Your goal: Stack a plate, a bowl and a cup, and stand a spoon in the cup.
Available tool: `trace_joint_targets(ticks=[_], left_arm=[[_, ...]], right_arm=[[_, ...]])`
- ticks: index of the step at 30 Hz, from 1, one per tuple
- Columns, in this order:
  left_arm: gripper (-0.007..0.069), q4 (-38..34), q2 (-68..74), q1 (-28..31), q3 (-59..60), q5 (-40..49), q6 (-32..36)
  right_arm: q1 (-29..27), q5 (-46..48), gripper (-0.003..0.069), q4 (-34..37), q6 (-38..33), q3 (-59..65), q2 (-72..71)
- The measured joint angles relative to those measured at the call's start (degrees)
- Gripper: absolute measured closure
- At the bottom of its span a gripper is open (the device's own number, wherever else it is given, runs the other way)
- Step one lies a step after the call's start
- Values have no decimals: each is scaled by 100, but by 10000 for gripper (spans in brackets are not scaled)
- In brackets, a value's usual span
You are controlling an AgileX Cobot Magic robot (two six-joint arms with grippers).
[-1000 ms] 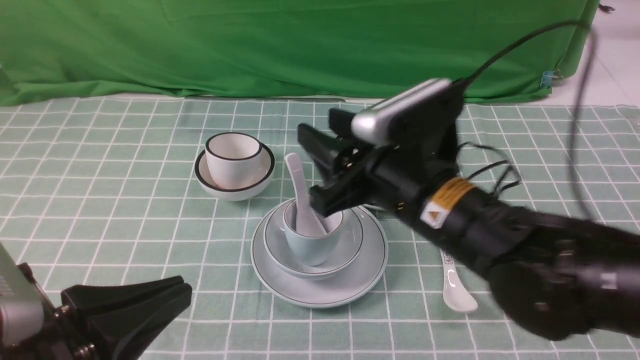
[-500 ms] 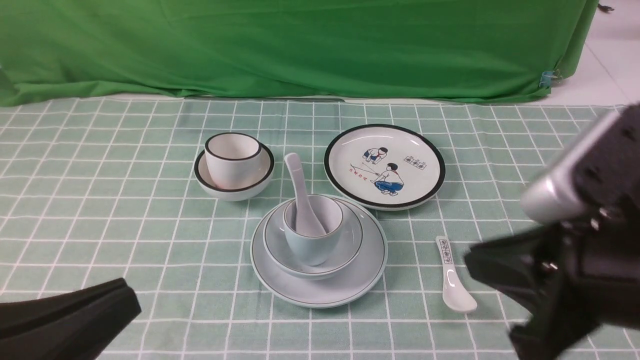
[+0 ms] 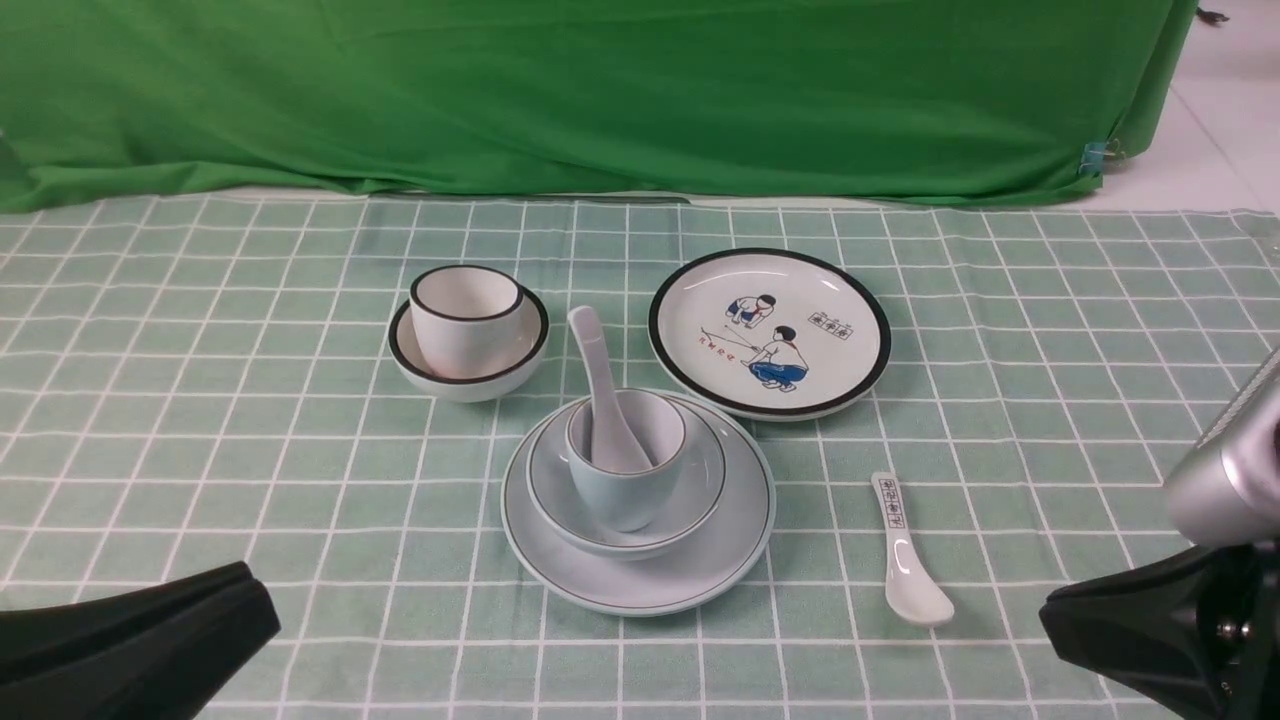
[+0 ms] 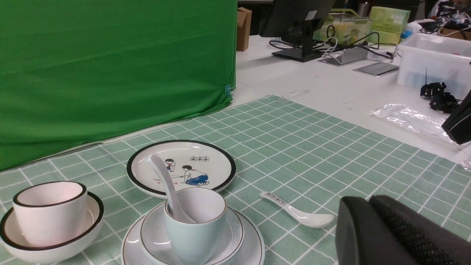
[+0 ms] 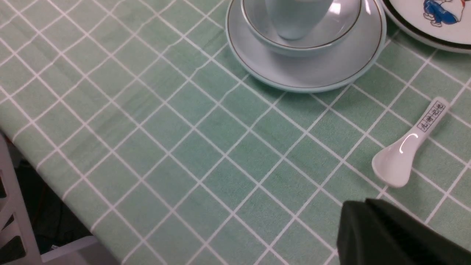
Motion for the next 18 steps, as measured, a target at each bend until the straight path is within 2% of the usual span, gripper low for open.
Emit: trace_joint_targets(ticks=[5,7,8,9,10,11,14,18], left_arm=[[613,0,0,0,0,6,0],[613,0,0,0,0,13,0],[613,0,0,0,0,13,0],[613,0,0,0,0,13,0],[613,0,0,0,0,13,0],[613,0,0,0,0,13,0],[613,0,0,0,0,13,0],[612,0,0,0,0,13,0]], right_arm=[[145,-51,614,-110,13,32,-161],[-104,-86,624,-225,12,102,-450],[-298,-130,634,-225,-3,166,-597],[-739,-199,641,-291,-36,356,-854],[-739,-215,641,-291,-51,356,-903],[-1102,-286,642,-319,-103,564,-1102],[-2358,-970,643,-367,-455,1675,-2250],[-3472,-1850,643,-389,-629,3152,-3627]])
